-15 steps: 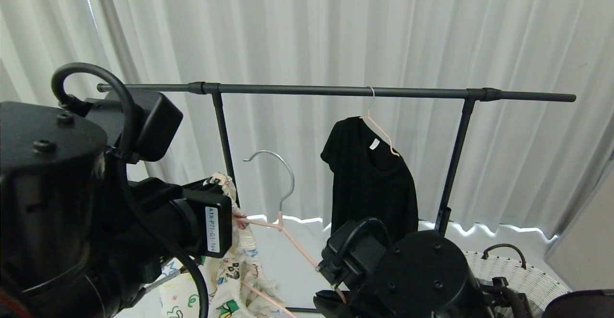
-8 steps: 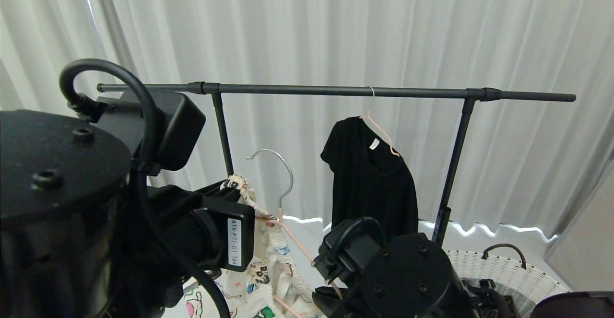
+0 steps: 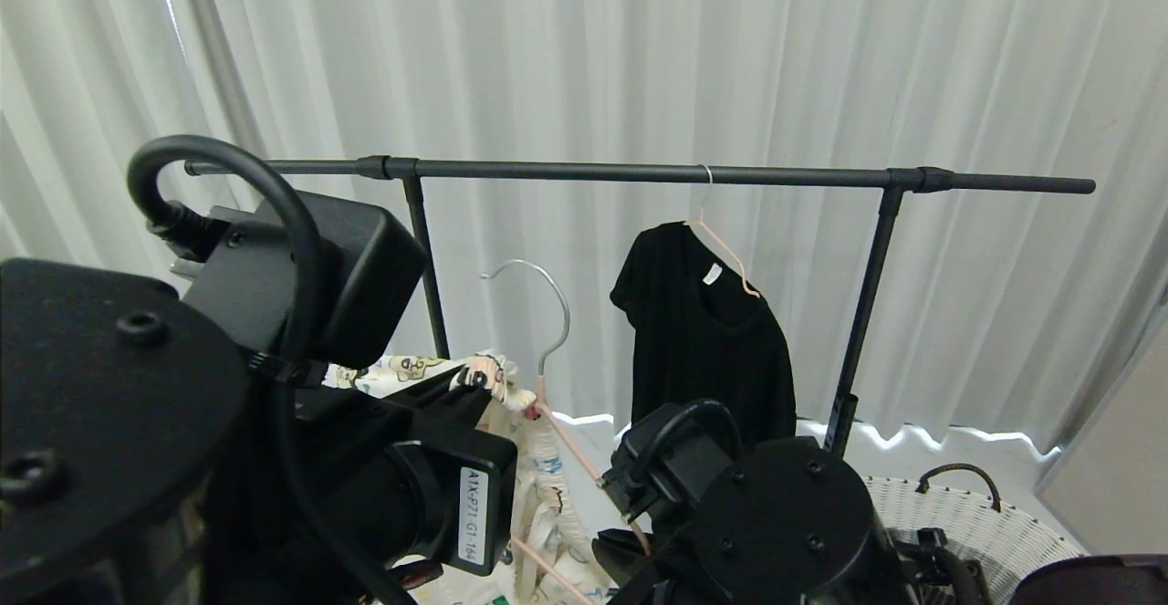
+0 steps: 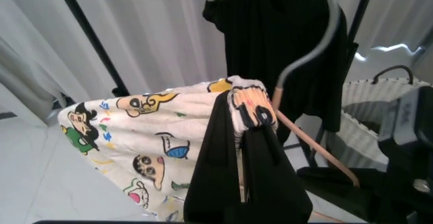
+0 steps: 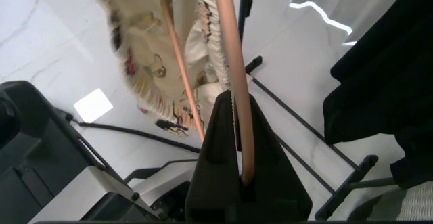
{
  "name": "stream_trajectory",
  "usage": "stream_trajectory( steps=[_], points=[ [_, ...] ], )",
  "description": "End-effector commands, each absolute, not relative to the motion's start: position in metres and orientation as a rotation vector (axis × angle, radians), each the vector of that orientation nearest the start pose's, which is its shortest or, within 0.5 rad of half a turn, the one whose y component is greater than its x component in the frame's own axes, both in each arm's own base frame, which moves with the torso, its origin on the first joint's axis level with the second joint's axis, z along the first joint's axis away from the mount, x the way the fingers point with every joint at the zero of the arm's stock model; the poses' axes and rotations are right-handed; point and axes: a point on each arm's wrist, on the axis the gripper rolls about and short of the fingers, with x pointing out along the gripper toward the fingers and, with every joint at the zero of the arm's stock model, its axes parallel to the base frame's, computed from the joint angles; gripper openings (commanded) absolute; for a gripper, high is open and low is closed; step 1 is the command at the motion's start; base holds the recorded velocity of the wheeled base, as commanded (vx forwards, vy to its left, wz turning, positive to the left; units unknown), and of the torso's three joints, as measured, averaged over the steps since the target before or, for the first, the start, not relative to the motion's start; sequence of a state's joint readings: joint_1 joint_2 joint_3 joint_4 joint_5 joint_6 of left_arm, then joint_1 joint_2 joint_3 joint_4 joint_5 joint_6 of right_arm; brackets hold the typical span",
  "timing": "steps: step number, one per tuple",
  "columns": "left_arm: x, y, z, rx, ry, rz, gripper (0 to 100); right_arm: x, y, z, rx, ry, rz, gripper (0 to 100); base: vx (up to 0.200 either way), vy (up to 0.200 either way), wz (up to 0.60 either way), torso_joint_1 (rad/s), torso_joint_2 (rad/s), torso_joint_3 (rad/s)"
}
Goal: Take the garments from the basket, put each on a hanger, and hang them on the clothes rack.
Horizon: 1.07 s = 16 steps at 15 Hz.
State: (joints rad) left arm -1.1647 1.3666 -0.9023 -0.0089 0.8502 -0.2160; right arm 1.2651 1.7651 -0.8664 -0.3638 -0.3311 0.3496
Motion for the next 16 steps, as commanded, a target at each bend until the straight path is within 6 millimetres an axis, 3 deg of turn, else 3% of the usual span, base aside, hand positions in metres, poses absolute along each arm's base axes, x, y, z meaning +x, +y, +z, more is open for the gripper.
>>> stream_trajectory(
  steps=[1, 2, 3, 12, 16],
  points=[
    [0.099, -0.191, 0.241, 0.174, 0.274, -0.285, 0, 0.101, 0.295, 0.154, -0.074, 0.534, 0.825, 0, 0.0, 0.0, 0.0, 0.0, 0.0, 0.0],
    [0.099, -0.19, 0.241, 0.173, 0.274, -0.286, 0, 0.101, 0.295, 0.154, -0.074, 0.533, 0.823, 0, 0.0, 0.0, 0.0, 0.0, 0.0, 0.0],
    [0.099, -0.19, 0.241, 0.173, 0.273, -0.284, 100, 0.101, 0.295, 0.154, -0.073, 0.532, 0.822, 0, 0.0, 0.0, 0.0, 0.0, 0.0, 0.0],
    [0.082, -0.185, 0.235, 0.194, 0.274, -0.345, 100, 0.105, 0.281, 0.165, 0.003, 0.446, 0.729, 0, 0.0, 0.0, 0.0, 0.0, 0.0, 0.0],
    [0.073, -0.166, 0.229, 0.21, 0.271, -0.365, 100, 0.099, 0.257, 0.166, 0.044, 0.401, 0.741, 0, 0.0, 0.0, 0.0, 0.0, 0.0, 0.0]
  ],
)
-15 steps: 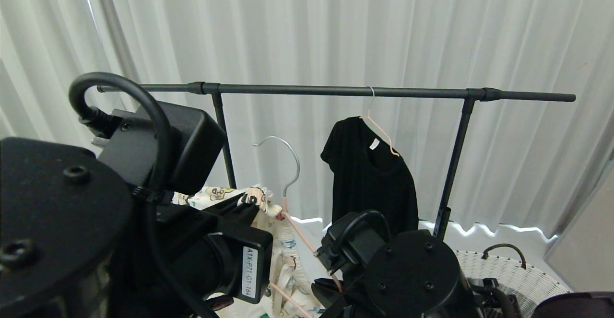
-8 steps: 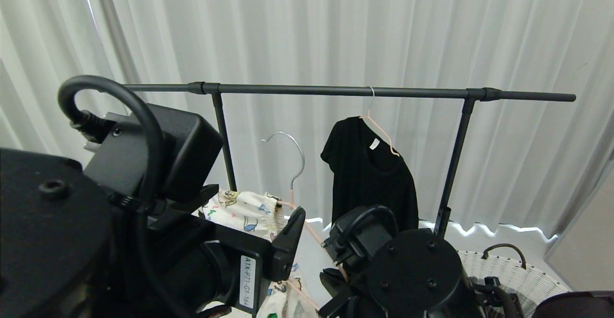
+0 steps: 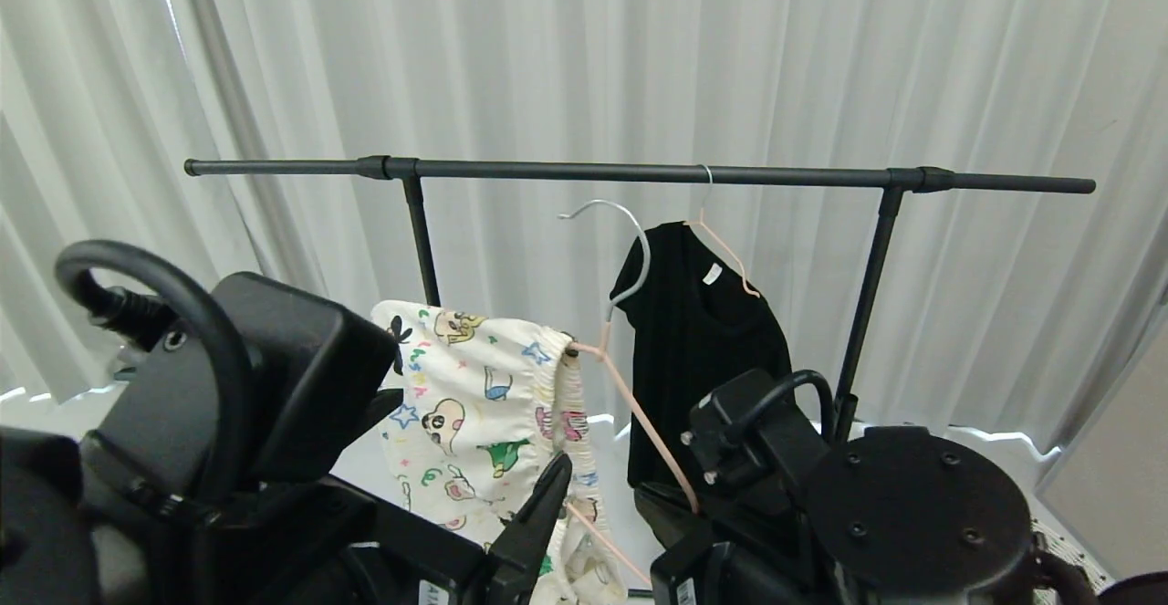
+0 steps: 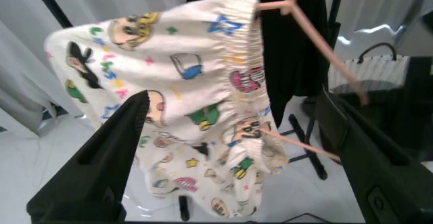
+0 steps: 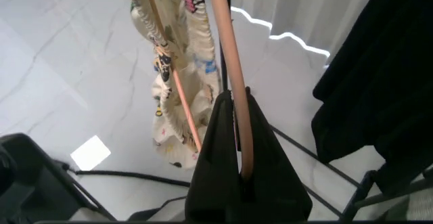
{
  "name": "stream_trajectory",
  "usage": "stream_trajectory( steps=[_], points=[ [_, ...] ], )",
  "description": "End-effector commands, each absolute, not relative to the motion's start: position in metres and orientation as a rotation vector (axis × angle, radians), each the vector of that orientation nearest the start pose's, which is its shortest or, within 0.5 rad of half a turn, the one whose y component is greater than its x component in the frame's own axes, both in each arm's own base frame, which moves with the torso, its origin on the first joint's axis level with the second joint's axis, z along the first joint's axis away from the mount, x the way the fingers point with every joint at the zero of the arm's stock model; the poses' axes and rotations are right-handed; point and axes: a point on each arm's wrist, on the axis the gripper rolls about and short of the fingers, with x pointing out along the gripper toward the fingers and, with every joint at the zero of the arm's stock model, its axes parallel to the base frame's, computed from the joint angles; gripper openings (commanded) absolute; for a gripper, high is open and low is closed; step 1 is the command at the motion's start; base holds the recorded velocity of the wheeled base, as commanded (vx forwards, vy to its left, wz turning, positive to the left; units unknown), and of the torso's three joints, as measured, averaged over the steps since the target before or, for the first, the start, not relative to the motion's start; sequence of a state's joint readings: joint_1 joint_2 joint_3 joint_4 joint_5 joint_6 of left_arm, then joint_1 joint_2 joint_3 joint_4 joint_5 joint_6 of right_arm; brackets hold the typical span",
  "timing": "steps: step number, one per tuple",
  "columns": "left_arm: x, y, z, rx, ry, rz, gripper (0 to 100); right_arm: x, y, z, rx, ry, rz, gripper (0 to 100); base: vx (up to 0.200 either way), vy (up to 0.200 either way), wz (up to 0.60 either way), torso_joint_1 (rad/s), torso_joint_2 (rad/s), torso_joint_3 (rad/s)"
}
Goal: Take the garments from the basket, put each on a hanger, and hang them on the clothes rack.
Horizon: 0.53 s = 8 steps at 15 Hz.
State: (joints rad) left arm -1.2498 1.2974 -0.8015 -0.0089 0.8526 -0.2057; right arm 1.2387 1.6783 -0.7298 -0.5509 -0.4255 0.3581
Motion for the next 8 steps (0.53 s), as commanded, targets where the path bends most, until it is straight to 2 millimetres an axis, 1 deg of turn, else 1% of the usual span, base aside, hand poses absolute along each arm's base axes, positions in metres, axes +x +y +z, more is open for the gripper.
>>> stream_trajectory(
  steps=[1, 2, 3, 4, 5, 6, 7, 8],
  points=[
    [0.068, -0.153, 0.227, 0.237, 0.259, -0.373, 100, 0.095, 0.246, 0.167, 0.046, 0.4, 0.739, 0, 0.0, 0.0, 0.0, 0.0, 0.0, 0.0],
    [0.065, -0.145, 0.226, 0.253, 0.249, -0.387, 100, 0.093, 0.239, 0.166, 0.044, 0.4, 0.738, 0, 0.0, 0.0, 0.0, 0.0, 0.0, 0.0],
    [0.057, -0.124, 0.226, 0.271, 0.233, -0.474, 100, 0.089, 0.224, 0.163, 0.036, 0.408, 0.733, 0, 0.0, 0.0, 0.0, 0.0, 0.0, 0.0],
    [0.052, -0.108, 0.226, 0.299, 0.212, -0.563, 100, 0.085, 0.214, 0.159, 0.027, 0.416, 0.732, 0, 0.0, 0.0, 0.0, 0.0, 0.0, 0.0],
    [0.049, -0.093, 0.221, 0.375, 0.181, -0.641, 100, 0.082, 0.206, 0.156, 0.023, 0.415, 0.737, 0, 0.0, 0.0, 0.0, 0.0, 0.0, 0.0],
    [0.049, -0.092, 0.221, 0.382, 0.179, -0.643, 100, 0.082, 0.206, 0.155, 0.021, 0.416, 0.737, 0, 0.0, 0.0, 0.0, 0.0, 0.0, 0.0],
    [0.05, -0.08, 0.216, 0.481, 0.141, -0.745, 100, 0.076, 0.195, 0.149, -0.004, 0.4, 0.762, 0, 0.0, 0.0, 0.0, 0.0, 0.0, 0.0],
    [0.05, -0.081, 0.216, 0.492, 0.131, -0.802, 100, 0.07, 0.189, 0.144, -0.028, 0.395, 0.798, 0, 0.0, 0.0, 0.0, 0.0, 0.0, 0.0]
  ],
)
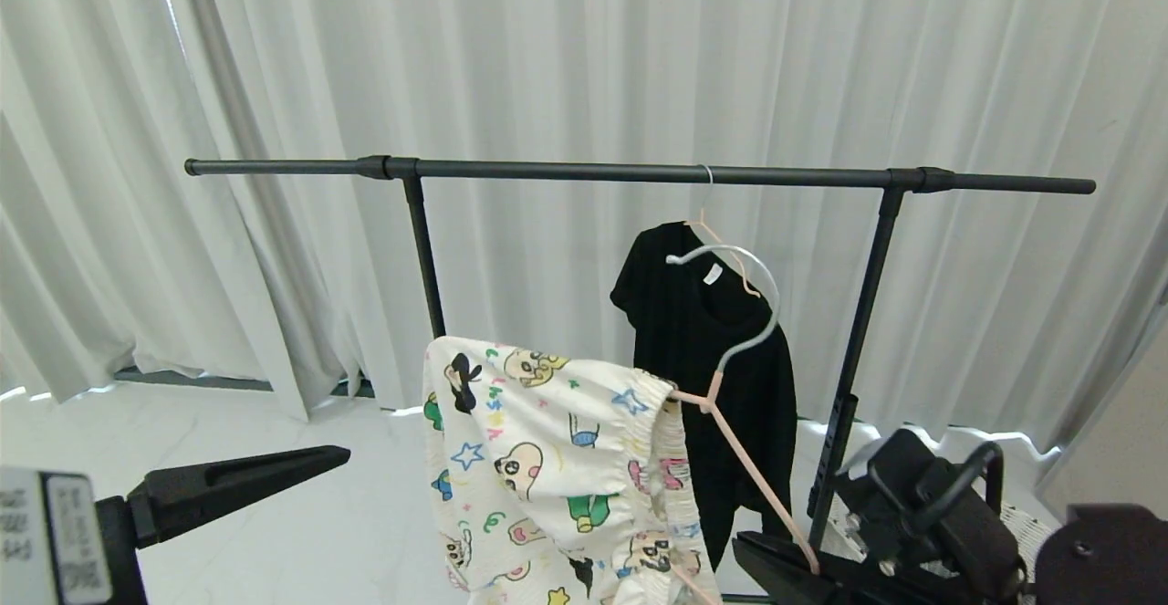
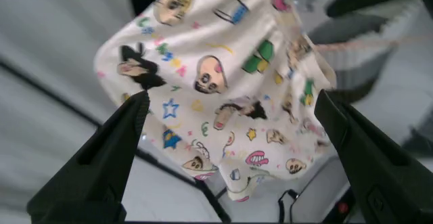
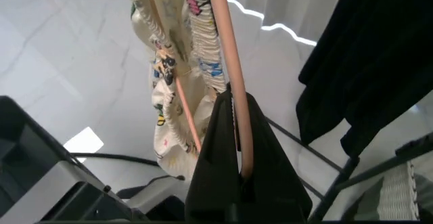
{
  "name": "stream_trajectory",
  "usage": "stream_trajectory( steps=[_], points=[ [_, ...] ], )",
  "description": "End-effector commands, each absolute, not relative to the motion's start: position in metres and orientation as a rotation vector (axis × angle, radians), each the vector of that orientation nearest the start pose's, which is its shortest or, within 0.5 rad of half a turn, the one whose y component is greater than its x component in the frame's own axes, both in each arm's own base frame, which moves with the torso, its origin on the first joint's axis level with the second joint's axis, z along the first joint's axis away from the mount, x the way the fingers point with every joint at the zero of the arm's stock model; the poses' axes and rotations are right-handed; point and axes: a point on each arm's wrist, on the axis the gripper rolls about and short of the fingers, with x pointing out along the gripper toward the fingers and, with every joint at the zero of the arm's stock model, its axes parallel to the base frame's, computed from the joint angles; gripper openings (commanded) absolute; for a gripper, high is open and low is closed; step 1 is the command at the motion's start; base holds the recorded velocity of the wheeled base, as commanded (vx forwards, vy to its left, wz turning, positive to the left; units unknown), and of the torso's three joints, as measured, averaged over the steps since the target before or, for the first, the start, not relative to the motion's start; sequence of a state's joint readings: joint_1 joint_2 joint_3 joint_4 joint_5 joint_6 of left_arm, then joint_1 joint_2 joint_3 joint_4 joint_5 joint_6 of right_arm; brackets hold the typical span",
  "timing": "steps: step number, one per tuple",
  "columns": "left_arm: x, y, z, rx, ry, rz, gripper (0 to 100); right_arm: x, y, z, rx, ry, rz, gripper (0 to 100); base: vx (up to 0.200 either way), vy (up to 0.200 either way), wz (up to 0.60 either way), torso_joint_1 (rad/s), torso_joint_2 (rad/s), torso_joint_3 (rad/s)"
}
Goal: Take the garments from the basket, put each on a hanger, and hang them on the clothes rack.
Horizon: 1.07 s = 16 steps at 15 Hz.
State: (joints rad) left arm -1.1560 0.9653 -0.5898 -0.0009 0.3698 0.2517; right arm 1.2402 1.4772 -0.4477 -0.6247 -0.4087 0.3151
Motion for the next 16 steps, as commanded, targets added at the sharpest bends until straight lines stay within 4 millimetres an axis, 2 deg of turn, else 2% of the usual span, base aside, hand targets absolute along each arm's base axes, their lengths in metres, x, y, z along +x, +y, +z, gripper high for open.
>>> stream_trajectory(
  steps=[1, 4, 10, 16],
  points=[
    [0.05, -0.082, 0.215, 0.502, 0.132, -0.831, 100, 0.065, 0.184, 0.14, -0.053, 0.39, 0.841, 0, 0.0, 0.0, 0.0, 0.0, 0.0, 0.0],
    [0.048, -0.088, 0.206, 0.575, 0.136, -0.907, 100, 0.051, 0.167, 0.125, -0.147, 0.382, 0.935, 0, 0.0, 0.0, 0.0, 0.0, 0.0, 0.0],
    [0.035, -0.122, 0.195, 0.653, 0.153, -1.113, 100, 0.032, 0.169, 0.122, -0.228, 0.346, 1.072, 0, 0.0, 0.0, 0.0, 0.0, 0.0, 0.0],
    [0.031, -0.122, 0.178, 0.667, 0.215, -1.213, 100, 0.023, 0.165, 0.12, -0.304, 0.311, 1.143, 0, 0.0, 0.0, 0.0, 0.0, 0.0, 0.0]
  ],
)
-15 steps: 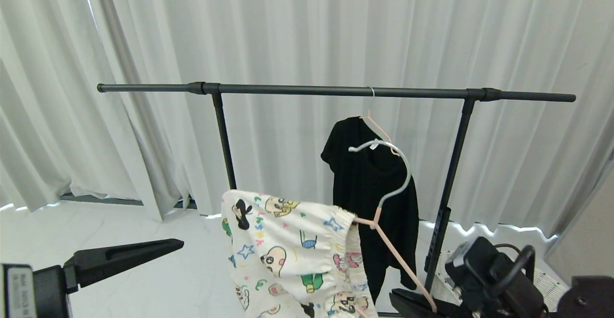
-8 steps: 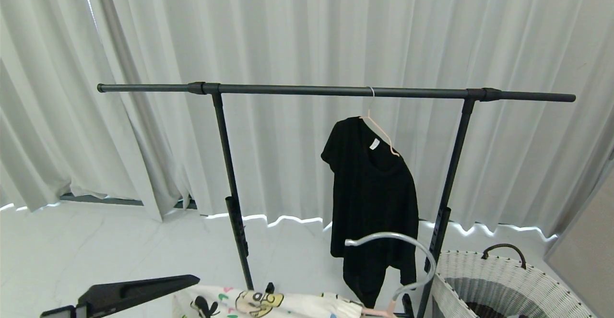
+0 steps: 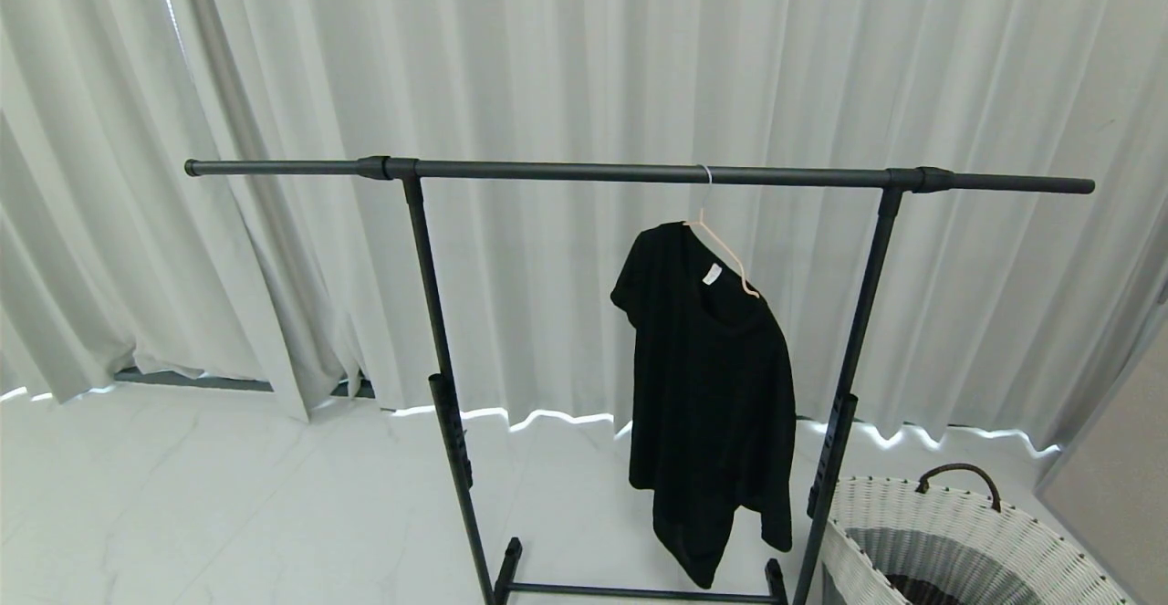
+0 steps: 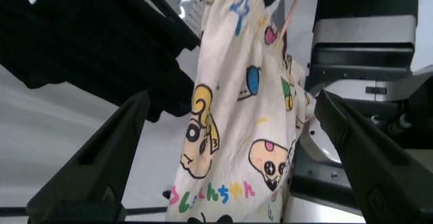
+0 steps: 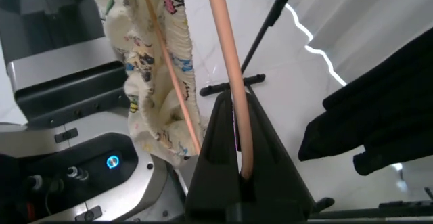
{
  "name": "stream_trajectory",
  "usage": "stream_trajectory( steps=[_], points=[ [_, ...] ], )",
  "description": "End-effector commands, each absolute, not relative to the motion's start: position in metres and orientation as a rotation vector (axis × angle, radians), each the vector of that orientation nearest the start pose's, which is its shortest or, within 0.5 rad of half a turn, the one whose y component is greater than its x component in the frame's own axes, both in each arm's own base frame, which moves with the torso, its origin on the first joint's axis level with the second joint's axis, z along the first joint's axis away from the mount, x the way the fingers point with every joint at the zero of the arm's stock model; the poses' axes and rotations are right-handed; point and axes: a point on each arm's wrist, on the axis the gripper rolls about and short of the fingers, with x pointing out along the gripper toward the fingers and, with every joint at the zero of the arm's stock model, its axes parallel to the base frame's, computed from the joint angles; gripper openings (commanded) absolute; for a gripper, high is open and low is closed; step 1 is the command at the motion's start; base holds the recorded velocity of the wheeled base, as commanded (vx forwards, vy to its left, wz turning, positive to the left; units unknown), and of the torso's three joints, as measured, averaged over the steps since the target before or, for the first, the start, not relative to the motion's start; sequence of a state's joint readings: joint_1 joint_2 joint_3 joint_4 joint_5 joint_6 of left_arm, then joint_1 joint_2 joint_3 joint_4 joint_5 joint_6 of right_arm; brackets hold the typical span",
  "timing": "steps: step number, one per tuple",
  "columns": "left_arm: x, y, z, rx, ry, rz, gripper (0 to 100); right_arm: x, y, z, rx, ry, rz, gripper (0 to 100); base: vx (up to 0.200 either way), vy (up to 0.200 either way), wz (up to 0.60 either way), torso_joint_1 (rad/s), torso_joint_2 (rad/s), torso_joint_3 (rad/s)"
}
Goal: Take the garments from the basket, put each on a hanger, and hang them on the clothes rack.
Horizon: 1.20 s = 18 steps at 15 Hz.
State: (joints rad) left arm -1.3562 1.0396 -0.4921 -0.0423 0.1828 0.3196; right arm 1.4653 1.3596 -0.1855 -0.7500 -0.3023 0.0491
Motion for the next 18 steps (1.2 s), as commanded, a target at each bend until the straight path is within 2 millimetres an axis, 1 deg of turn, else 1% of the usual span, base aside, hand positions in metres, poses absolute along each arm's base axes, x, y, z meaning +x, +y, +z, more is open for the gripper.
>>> stream_trajectory(
  steps=[1, 3, 4, 6, 9, 10, 18],
  points=[
    [0.031, -0.121, 0.175, 0.666, 0.226, -1.206, 100, 0.022, 0.164, 0.12, -0.311, 0.304, 1.152, 0, 0.0, 0.0, 0.0, 0.0, 0.0, 0.0],
    [0.032, -0.121, 0.173, 0.596, 0.291, -1.18, 100, 0.02, 0.164, 0.12, -0.343, 0.278, 1.169, 0, 0.0, 0.0, 0.0, 0.0, 0.0, 0.0],
    [0.032, -0.121, 0.172, 0.587, 0.304, -1.177, 100, 0.019, 0.164, 0.122, -0.344, 0.272, 1.174, 0, 0.0, 0.0, 0.0, 0.0, 0.0, 0.0],
    [0.032, -0.121, 0.165, 0.607, 0.326, -1.177, 100, 0.019, 0.165, 0.122, -0.342, 0.268, 1.177, 0, 0.0, 0.0, 0.0, 0.0, 0.0, 0.0],
    [0.032, -0.119, 0.161, 0.616, 0.337, -1.178, 100, 0.018, 0.168, 0.125, -0.341, 0.253, 1.187, 0, 0.0, 0.0, 0.0, 0.0, 0.0, 0.0],
    [0.032, -0.119, 0.161, 0.616, 0.337, -1.178, 0, 0.018, 0.168, 0.125, -0.343, 0.254, 1.19, 0, 0.0, 0.0, 0.0, 0.0, 0.0, 0.0],
    [0.033, -0.122, 0.16, 0.624, 0.347, -1.176, 0, 0.016, 0.17, 0.128, -0.338, 0.244, 1.208, 0, 0.0, 0.0, 0.0, 0.0, 0.0, 0.0]
  ],
)
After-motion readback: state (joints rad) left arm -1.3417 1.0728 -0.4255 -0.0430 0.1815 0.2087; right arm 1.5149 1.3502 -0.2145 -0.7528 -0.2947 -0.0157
